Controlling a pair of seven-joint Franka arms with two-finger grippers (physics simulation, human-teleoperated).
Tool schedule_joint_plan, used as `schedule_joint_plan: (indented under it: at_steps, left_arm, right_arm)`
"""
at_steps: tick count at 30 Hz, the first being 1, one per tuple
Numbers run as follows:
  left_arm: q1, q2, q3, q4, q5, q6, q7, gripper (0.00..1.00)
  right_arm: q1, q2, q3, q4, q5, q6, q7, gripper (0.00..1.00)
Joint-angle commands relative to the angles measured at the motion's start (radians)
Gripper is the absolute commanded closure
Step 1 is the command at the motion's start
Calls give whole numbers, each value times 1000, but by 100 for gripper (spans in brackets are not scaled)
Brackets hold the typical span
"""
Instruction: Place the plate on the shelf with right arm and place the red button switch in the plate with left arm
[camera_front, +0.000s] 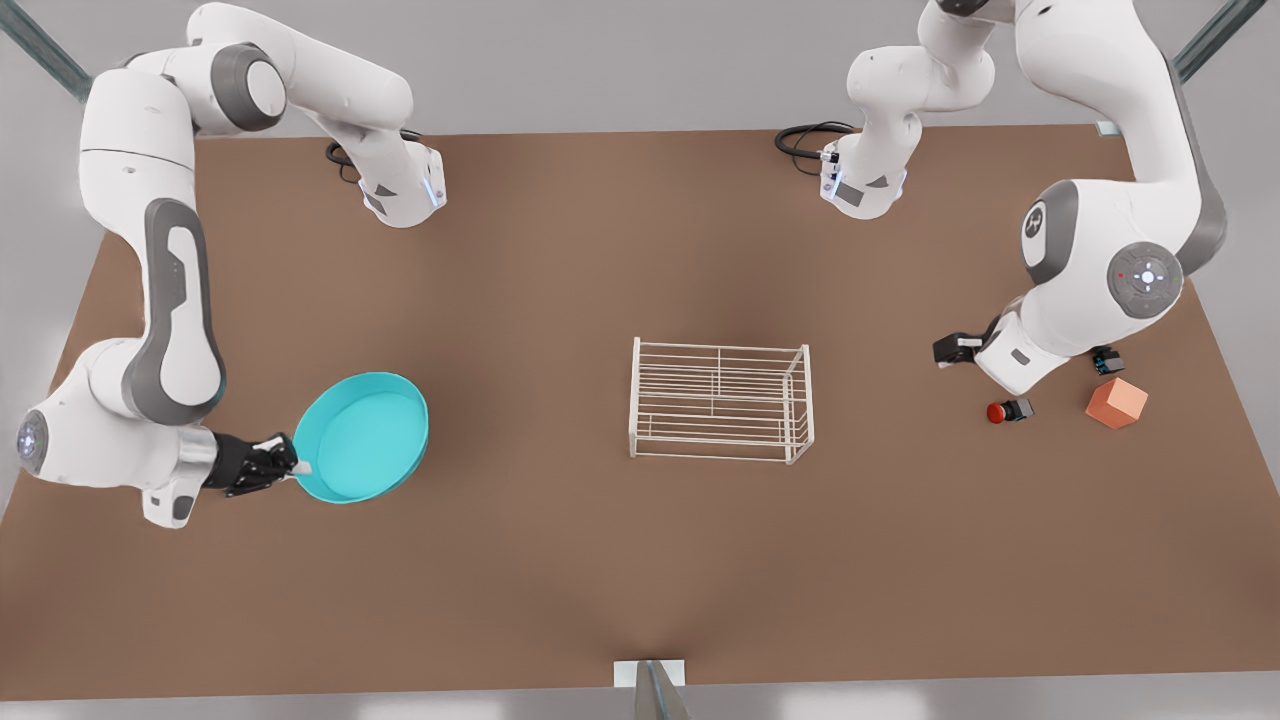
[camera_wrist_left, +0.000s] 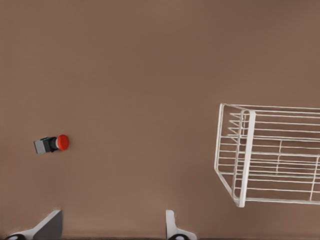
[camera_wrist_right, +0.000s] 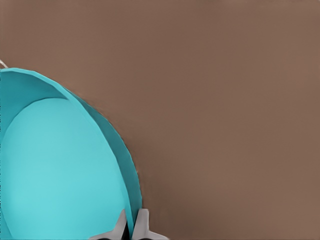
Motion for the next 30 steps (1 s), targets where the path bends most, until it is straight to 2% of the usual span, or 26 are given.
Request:
schedule_joint_plan:
  at_steps: [1, 2, 3, 4, 6, 8, 11, 14, 16, 19, 21, 22, 26, 29, 30]
  left_arm:
    - [-4, 0, -2, -60, 38, 63, -813, 0]
    - [19, -77, 13, -192, 12, 165, -1105, 0]
    - [80, -268, 65, -506, -154, 420, -1067, 0]
    - [74, -324, 50, -670, -159, 587, -1034, 0]
    - [59, -270, 21, -669, -159, 598, -1068, 0]
    - [51, -212, 9, -669, -154, 682, -1304, 0]
    - [56, -106, 10, -666, -154, 834, -1399, 0]
    - [154, -3, 16, -612, -156, 893, -1413, 0]
    - [162, 38, 16, -612, -156, 933, -1534, 0]
    - [162, 70, 50, -626, -152, 954, -1574, 0]
    - [160, 107, 52, -673, -114, 1064, -1632, 0]
    - [162, 139, 67, -667, -42, 1103, -1675, 0]
    - [162, 196, 111, -664, -25, 1181, -1725, 0]
    - [160, 251, 127, -608, -19, 1212, -1718, 0]
    - [160, 291, 156, -572, 65, 1213, -1718, 0]
  right_arm:
    - [53, -19, 3, 2, -7, -27, 244, 79]
    - [94, -29, 2, 3, -9, -27, 305, 79]
    - [136, -29, 5, 39, -10, -40, 358, 79]
    - [169, -29, 3, 42, -16, -41, 424, 79]
    - [255, -29, -1, 79, -27, -41, 531, 79]
    - [332, -29, -4, 112, -52, -41, 643, 79]
    - [435, -19, -7, 135, -55, -35, 813, 79]
    - [562, 21, -55, 191, -53, -24, 948, 79]
    - [610, 49, -69, 214, -53, -20, 991, 79]
    - [683, 98, -95, 249, -53, 2, 1030, 79]
    - [751, 119, -122, 252, -50, 28, 1076, 79]
    - [779, 135, -124, 257, -49, 45, 1100, 79]
    - [860, 193, -125, 287, -46, 111, 1185, 79]
    - [904, 257, -132, 339, -44, 210, 1264, 79]
    - [909, 262, -130, 339, -44, 229, 1281, 79]
